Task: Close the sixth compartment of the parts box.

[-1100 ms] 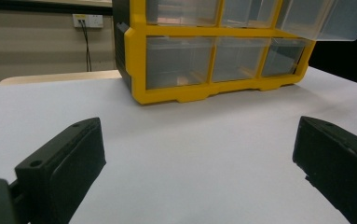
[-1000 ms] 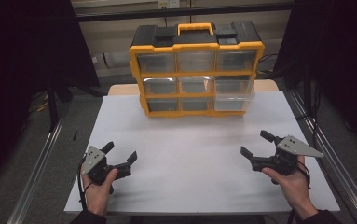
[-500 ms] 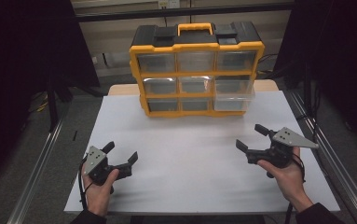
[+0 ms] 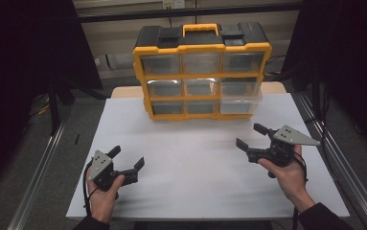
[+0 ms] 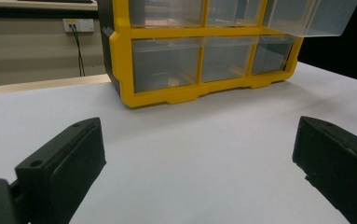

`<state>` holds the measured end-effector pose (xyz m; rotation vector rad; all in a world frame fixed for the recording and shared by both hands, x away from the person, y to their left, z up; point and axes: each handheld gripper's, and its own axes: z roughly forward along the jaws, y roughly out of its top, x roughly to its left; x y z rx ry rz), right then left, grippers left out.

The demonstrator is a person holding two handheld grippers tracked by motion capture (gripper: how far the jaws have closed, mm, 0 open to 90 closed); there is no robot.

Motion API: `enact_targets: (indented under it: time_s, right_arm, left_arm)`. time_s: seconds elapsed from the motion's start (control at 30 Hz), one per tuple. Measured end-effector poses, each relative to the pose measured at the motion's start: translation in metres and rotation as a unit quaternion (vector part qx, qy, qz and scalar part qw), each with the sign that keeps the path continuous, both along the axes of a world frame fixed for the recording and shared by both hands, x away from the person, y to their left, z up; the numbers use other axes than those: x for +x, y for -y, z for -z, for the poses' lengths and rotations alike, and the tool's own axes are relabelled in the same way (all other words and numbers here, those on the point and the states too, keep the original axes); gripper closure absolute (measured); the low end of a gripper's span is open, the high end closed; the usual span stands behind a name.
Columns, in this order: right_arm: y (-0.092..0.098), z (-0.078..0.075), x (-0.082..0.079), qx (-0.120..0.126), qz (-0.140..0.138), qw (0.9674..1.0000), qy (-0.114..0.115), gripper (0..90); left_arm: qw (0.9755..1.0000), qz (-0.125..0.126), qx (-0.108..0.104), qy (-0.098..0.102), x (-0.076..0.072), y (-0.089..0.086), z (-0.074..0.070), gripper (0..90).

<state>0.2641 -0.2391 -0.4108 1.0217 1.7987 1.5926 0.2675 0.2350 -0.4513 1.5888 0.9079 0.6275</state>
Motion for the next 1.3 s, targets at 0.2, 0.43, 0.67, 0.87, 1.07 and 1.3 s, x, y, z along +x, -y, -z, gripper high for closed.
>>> enact_targets:
  time_s: [0.2, 0.43, 0.67, 0.87, 1.07, 1.3]
  right_arm:
    - [-0.006, -0.004, 0.007, 0.001, -0.008, 1.0, 0.004, 23.9]
    - [-0.008, -0.002, 0.017, 0.012, -0.01, 0.9999, 0.0, 40.8]
    - [-0.009, -0.001, 0.02, 0.008, -0.011, 0.9999, 0.004, 57.8]
    - [-0.009, -0.003, 0.024, -0.001, -0.007, 1.0, 0.005, 66.4]
    - [-0.013, -0.008, 0.027, -0.01, -0.009, 0.9999, 0.008, 73.1]
    - [-0.013, -0.005, 0.036, -0.01, -0.003, 0.9998, 0.016, 90.0]
  left_arm:
    - [0.9999, 0.0, 0.011, -0.001, 0.0, -0.002, 0.0, 2.6]
    - [1.0, 0.0, -0.006, 0.0, 0.0, -0.001, 0.0, 2.6]
    - [0.9999, 0.011, 0.007, 0.001, -0.001, -0.001, -0.001, 2.8]
    - [0.9999, 0.004, 0.014, -0.003, -0.001, -0.001, -0.001, 2.8]
    - [0.9999, 0.005, 0.014, 0.002, -0.002, 0.0, -0.002, 2.8]
    - [0.9998, 0.007, 0.018, 0.006, -0.003, 0.001, -0.003, 2.8]
